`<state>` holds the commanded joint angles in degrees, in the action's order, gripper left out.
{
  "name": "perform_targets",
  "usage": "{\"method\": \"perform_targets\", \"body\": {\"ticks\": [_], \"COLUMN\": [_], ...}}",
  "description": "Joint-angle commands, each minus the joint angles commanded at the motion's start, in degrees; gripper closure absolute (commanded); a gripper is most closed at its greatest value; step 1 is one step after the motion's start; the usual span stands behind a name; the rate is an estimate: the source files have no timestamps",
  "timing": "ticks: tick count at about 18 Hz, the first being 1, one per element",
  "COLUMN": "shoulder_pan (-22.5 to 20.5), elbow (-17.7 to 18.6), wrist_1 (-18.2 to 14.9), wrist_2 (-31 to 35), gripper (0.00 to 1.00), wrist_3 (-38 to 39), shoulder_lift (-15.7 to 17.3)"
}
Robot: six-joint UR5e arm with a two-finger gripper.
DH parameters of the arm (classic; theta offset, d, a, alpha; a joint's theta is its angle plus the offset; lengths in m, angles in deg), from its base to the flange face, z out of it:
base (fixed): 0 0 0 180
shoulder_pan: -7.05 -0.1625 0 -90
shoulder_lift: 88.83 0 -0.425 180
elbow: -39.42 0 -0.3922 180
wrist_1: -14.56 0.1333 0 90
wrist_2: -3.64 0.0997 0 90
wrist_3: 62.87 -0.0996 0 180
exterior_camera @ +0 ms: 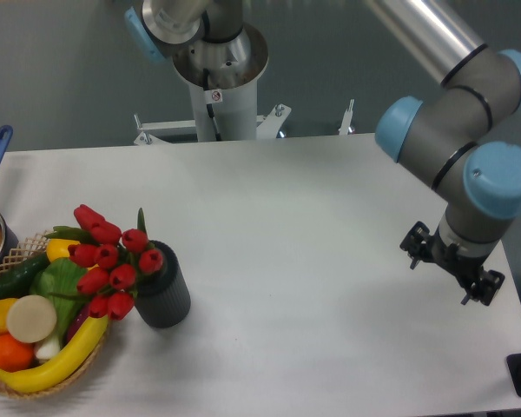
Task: Pick up the flowers from the vase
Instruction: 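Move the open gripper from its start pose toward the black vase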
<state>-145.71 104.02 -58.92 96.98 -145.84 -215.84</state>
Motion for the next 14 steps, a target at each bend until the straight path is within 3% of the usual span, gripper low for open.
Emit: {"method": "perform_targets", "body": {"ticks": [7,9,11,14], "shoulder_pan": [0.0,0.26,1.93,1.85], "elbow": [0.96,3.68,9.37,18.34], "wrist_1": [0.0,1.74,7.44,13.52], "wrist_2": [-2.27,-2.99,-4.21,-14.89], "gripper": [0.0,0.0,0.0,0.0], "wrist_3": [0.0,2.01,4.04,6.75], "shoulder_lift": [0.09,1.49,4.03,10.27]}}
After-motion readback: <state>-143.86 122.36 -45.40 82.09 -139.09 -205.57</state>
